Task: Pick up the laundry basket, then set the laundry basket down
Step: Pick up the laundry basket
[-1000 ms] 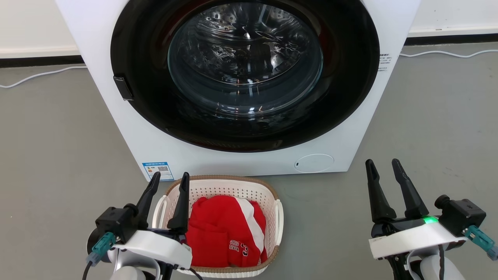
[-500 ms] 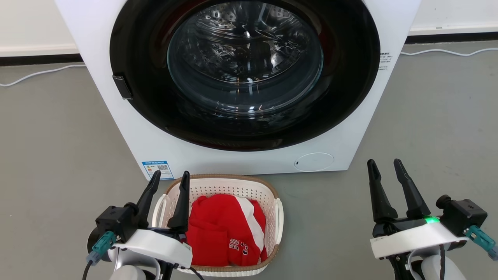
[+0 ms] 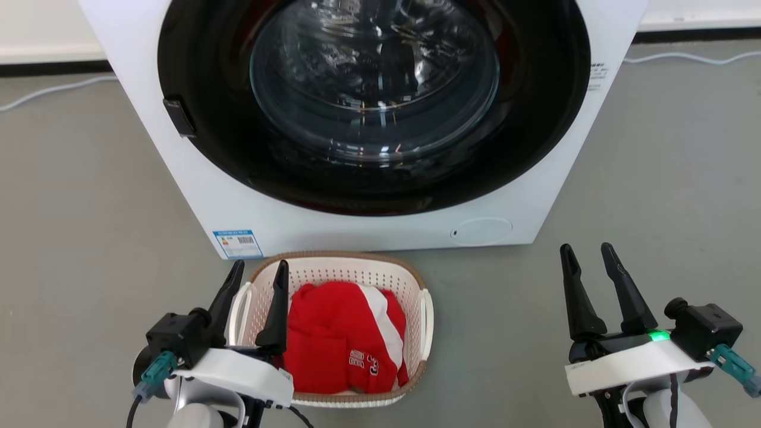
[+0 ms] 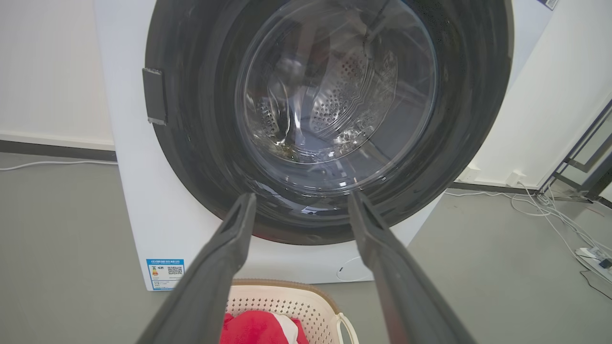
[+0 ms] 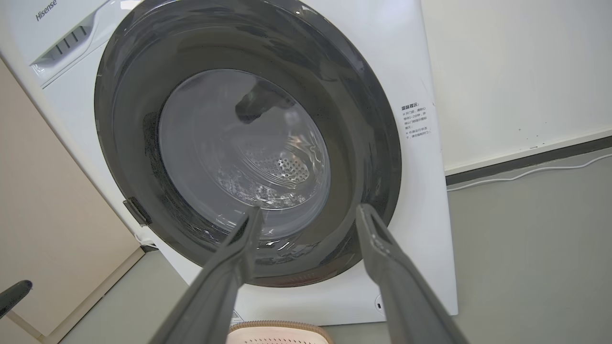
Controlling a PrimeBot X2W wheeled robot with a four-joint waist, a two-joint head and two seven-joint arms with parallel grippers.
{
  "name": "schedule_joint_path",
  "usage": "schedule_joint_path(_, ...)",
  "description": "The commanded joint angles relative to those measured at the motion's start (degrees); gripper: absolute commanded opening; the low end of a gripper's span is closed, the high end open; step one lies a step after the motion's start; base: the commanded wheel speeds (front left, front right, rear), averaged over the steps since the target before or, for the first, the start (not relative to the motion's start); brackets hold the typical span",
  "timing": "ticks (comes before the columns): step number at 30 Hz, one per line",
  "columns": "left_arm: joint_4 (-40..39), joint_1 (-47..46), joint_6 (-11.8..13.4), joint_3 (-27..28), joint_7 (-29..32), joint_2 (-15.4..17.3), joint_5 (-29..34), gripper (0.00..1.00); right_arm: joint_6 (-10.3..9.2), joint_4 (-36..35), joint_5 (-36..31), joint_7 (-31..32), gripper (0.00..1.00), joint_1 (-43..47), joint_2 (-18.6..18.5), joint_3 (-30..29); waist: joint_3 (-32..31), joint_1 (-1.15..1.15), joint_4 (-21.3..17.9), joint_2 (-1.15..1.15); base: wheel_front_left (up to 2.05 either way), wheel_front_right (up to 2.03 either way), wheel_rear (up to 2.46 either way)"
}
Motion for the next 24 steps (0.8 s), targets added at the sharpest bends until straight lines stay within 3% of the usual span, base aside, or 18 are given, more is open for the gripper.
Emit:
schedule_joint_path(1, -1.17, -3.34, 0.44, 1.67, -0.35, 0.63, -0.03, 1.0, 0.42, -1.16, -0.91, -0.8, 1.0, -2.91, -0.45, 1.01, 0.85, 0.0, 0.01, 0.0, 0.0, 0.0, 0.0)
schedule_joint_path(12, 0.99, -6.68, 1.33, 3.41, -0.35, 0.63, 0.66, 1.0, 0.42, -1.44, -0.64, -0.8, 1.0, -5.39, -0.71, 1.45, 7.52, 0.0, -0.4, 0.0, 0.0, 0.0, 0.0)
schedule_joint_path(24, 13.67, -15.33, -0.28, 8.6, -0.35, 2.09, 2.37, 1.0, 0.42, -1.66, 0.57, -0.8, 1.0, -9.53, -1.5, 3.75, 15.26, 0.0, -1.14, 0.0, 0.0, 0.0, 0.0)
